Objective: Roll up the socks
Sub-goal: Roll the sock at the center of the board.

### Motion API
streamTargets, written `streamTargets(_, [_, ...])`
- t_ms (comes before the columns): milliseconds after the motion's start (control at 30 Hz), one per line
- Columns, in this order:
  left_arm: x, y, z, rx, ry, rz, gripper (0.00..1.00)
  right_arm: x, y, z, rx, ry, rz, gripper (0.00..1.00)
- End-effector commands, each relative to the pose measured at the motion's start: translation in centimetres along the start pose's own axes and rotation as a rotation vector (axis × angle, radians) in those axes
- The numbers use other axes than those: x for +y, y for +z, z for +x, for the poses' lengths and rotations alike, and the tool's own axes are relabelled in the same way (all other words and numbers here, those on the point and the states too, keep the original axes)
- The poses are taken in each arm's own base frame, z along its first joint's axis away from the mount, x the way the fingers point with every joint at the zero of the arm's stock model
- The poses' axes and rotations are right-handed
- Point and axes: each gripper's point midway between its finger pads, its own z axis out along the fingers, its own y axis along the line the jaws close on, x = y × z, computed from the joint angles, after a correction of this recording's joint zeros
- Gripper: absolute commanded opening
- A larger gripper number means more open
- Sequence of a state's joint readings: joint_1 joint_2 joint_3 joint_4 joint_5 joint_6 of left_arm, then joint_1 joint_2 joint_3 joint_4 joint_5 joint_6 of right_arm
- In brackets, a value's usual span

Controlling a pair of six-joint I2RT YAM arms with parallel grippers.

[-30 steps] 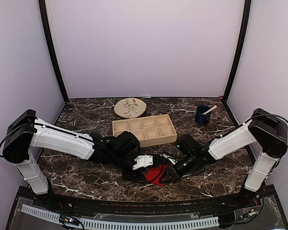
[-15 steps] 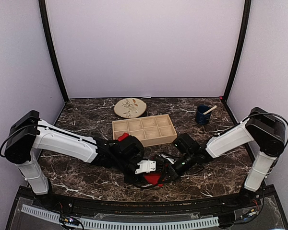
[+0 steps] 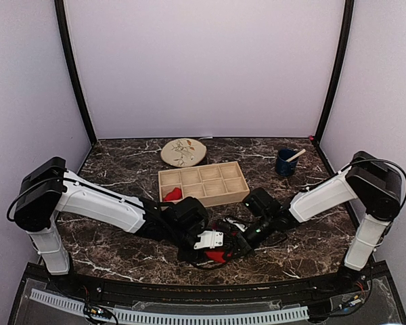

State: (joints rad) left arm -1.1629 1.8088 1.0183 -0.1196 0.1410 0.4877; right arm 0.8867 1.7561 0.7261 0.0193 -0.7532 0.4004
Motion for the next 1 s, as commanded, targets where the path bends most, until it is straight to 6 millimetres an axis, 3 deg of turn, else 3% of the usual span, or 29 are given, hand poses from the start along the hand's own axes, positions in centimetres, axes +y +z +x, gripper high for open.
streamTargets(0, [0.5,-0.1,-1.0,-0.009,0.026,-0.024,0.43,0.1,0.0,-0.3,0.009,-0.002,-0.013,0.00])
streamTargets(467, [0.0,1.1,0.0,0.034,0.026,-0.003,0.30,0.3,0.0,-0.4,0.010,-0.002,-0.023,0.00])
streamTargets(800, [-0.8,1.2,0.0,0.039,0.026,0.050,0.03,0.0,-0.1,-0.5,0.004,0.008,-0.014,0.00])
streamTargets(967, [-1.4,1.1,-0.3,0.036,0.021,0.091,0.00,-0.7,-0.3,-0.5,-0.009,0.022,0.009,0.13])
